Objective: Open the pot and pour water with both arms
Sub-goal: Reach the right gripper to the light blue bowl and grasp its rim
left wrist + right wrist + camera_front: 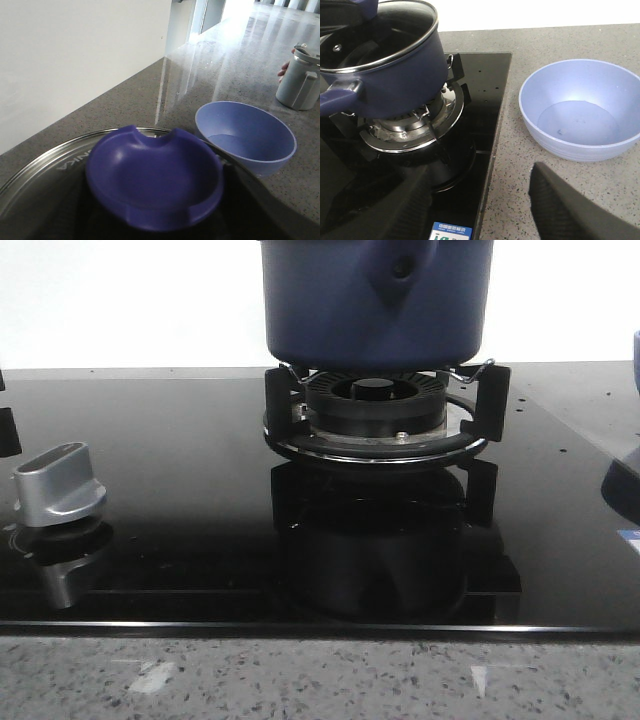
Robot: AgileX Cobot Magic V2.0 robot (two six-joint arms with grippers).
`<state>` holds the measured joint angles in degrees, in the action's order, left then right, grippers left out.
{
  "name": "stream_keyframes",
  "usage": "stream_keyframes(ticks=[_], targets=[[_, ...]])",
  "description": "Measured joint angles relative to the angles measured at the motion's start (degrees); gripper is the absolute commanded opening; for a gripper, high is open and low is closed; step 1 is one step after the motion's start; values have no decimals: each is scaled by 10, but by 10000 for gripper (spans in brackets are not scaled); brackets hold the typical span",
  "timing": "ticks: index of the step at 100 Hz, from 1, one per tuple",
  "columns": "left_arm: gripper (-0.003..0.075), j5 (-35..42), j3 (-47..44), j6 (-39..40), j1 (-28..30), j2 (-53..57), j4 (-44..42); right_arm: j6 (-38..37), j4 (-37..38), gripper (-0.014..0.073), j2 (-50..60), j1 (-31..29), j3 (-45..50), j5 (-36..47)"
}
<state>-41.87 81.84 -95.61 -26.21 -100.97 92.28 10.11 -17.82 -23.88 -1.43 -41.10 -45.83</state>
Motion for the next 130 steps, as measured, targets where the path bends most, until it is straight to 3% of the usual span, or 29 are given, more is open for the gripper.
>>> stream_keyframes(ticks=[30,72,98,115,130], targets=[[274,5,0,-1,-5,0,0,0,0,395,0,0,0,-1],[266,-29,26,2,8,13,-16,-17,48,394,-12,0,0,-9],[267,-49,36,34,86,75,-34,-112,114,393,-118,0,-25,-17],[267,-79,36,65,152,104,-55,-156,178,393,-230,-5,-104,-39],[267,-118,36,72,197,114,-65,-164,178,393,-337,-42,-188,-68]])
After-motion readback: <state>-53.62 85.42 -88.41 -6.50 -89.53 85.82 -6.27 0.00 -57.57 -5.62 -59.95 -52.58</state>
